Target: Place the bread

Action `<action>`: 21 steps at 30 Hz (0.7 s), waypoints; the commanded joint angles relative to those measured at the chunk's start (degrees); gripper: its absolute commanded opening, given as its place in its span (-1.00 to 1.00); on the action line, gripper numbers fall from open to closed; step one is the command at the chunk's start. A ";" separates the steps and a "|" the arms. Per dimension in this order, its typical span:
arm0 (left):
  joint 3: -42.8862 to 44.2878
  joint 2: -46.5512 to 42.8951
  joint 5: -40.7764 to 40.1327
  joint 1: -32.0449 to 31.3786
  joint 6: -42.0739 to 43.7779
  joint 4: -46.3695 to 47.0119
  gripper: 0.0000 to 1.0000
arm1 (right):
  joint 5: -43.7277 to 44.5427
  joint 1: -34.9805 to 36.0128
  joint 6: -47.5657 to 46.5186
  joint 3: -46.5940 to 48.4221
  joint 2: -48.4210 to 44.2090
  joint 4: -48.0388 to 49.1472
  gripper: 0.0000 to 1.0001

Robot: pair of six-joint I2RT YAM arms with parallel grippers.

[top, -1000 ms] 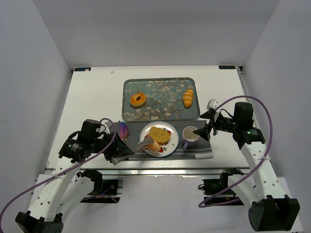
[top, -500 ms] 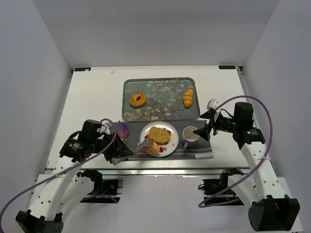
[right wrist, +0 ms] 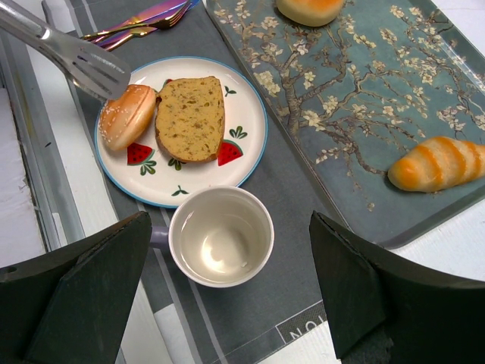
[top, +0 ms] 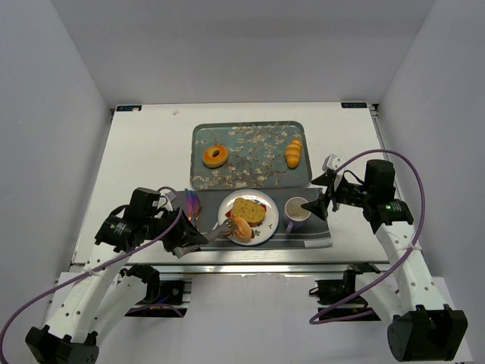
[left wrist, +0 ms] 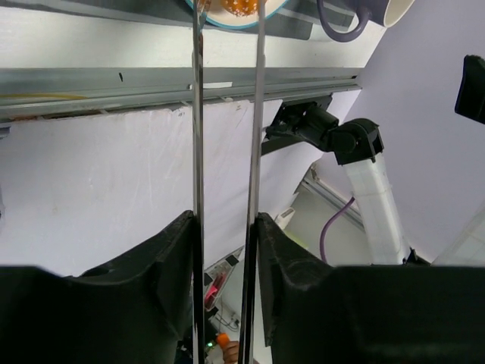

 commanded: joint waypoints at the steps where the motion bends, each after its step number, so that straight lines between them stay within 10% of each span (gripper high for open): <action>1: 2.69 -0.50 -2.42 -0.16 0.69 -0.55 -0.11 | -0.66 0.23 -0.78 1.16 -0.78 -0.62 0.79; 14: 13.15 2.49 -10.70 -0.16 2.44 -5.04 -0.34 | -0.93 0.23 -0.87 1.07 -0.87 -0.36 0.79; 21: 14.21 3.19 -26.67 -0.16 2.62 -2.43 -0.82 | -1.36 0.32 0.09 0.54 -1.05 0.69 0.79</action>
